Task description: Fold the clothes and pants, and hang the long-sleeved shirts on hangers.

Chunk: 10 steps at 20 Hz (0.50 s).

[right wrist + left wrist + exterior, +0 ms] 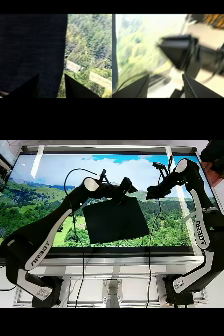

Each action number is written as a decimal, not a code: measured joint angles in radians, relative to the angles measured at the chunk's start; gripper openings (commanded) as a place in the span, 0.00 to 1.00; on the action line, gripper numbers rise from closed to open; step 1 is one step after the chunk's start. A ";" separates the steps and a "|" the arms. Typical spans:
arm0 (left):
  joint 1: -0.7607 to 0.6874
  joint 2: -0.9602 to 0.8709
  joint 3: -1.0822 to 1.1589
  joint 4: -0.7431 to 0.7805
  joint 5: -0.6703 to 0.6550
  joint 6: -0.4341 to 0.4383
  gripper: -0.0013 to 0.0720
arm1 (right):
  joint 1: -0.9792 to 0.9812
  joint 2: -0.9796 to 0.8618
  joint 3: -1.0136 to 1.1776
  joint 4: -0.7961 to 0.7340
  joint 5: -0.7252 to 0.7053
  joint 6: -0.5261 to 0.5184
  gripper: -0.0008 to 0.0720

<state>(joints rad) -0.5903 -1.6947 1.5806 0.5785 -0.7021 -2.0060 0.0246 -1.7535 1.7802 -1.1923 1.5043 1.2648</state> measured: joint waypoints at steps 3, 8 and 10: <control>0.017 -0.005 0.000 -0.036 0.058 0.045 0.67 | 0.000 0.003 0.000 0.024 0.014 -0.031 0.46; 0.118 0.044 0.000 -0.003 0.031 0.150 0.66 | 0.001 0.005 -0.045 0.030 0.012 -0.050 0.94; 0.176 0.071 0.000 0.099 -0.069 0.158 0.66 | 0.002 0.005 -0.096 0.026 -0.025 -0.052 0.92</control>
<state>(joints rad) -0.4141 -1.6241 1.5806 0.6773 -0.7712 -1.8481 0.0265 -1.7485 1.6840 -1.1664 1.4796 1.2125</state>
